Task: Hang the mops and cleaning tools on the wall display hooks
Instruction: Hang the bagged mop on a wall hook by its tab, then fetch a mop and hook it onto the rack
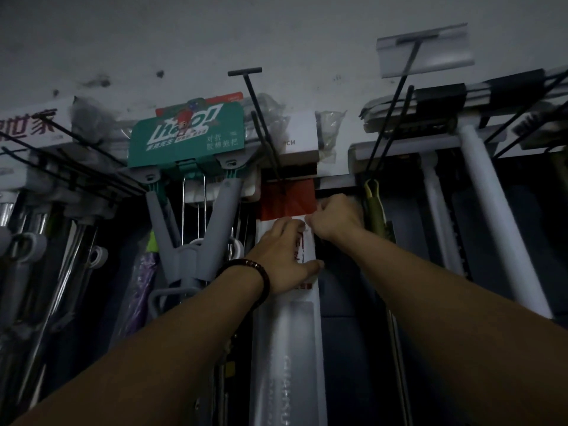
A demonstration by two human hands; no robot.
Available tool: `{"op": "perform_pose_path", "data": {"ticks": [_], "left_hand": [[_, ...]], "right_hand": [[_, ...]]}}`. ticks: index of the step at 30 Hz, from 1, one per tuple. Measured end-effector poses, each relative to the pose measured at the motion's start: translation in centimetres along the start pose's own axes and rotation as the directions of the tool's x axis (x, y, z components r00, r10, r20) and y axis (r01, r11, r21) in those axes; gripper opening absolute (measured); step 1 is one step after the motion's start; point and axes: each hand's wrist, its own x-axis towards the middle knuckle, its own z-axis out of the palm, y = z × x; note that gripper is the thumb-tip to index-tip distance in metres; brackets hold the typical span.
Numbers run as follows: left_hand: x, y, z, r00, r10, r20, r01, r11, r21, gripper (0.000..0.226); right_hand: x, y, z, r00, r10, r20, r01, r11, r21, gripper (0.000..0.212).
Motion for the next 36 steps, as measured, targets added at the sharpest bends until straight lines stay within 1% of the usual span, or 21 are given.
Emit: {"op": "perform_pose_path", "data": {"ticks": [4, 9, 12, 14, 16, 17, 20, 23, 25, 29, 32, 36], "left_hand": [[0.7, 0.0, 0.9, 0.999, -0.045, 0.0, 0.045, 0.998, 0.042, 0.085], [1.2, -0.1, 0.6, 0.998, -0.065, 0.011, 0.065, 0.998, 0.027, 0.088], [1.1, 0.2, -0.2, 0.994, -0.098, -0.046, 0.097, 0.995, -0.016, 0.083], [0.7, 0.5, -0.3, 0.992, -0.113, -0.064, 0.111, 0.993, -0.029, 0.077], [0.2, 0.7, -0.3, 0.992, -0.115, -0.046, 0.114, 0.993, -0.007, 0.075], [0.0, 0.8, -0.3, 0.992, -0.121, -0.029, 0.121, 0.993, 0.003, 0.075], [-0.9, 1.5, -0.8, 0.99, -0.136, 0.025, 0.135, 0.991, 0.023, 0.08], [-2.1, 2.6, -1.7, 0.991, -0.126, 0.049, 0.126, 0.992, 0.007, 0.085], [-2.8, 3.6, -2.7, 0.997, -0.065, 0.03, 0.065, 0.998, 0.013, 0.083], [-3.6, 7.3, -4.8, 0.986, 0.148, -0.071, -0.15, 0.989, -0.016, 0.066], [-3.7, 10.2, -6.9, 0.952, 0.273, -0.137, -0.279, 0.96, -0.028, 0.058], [-3.4, 13.9, -9.0, 0.883, 0.422, -0.203, -0.422, 0.905, 0.048, 0.059]], "right_hand": [[0.0, 0.2, 0.4, 0.999, 0.012, 0.044, -0.011, 0.999, -0.031, 0.018], [-0.2, -0.3, 0.1, 0.998, 0.011, 0.058, -0.006, 0.996, -0.085, 0.029], [-0.7, -0.7, -0.4, 0.999, -0.011, 0.047, 0.016, 0.995, -0.1, 0.031], [-1.2, -1.0, -0.9, 0.998, -0.053, 0.043, 0.058, 0.991, -0.119, 0.026], [-2.0, -1.3, -1.8, 0.994, -0.101, 0.041, 0.106, 0.982, -0.155, 0.021], [-2.4, -1.5, -2.5, 0.992, -0.117, 0.042, 0.123, 0.975, -0.184, 0.022], [-3.8, -2.0, -5.0, 0.989, -0.141, 0.049, 0.149, 0.954, -0.262, 0.026], [-5.3, -2.7, -7.8, 0.983, -0.178, 0.031, 0.178, 0.924, -0.339, 0.024], [-6.5, -3.3, -9.8, 0.975, -0.219, 0.025, 0.211, 0.894, -0.396, 0.02], [-9.3, -3.8, -14.5, 0.94, -0.34, 0.02, 0.296, 0.787, -0.541, 0.018], [-10.2, -3.6, -17.8, 0.907, -0.421, -0.015, 0.325, 0.721, -0.612, 0.017], [-10.6, -3.4, -22.7, 0.879, -0.468, -0.091, 0.279, 0.66, -0.698, 0.029]]}}
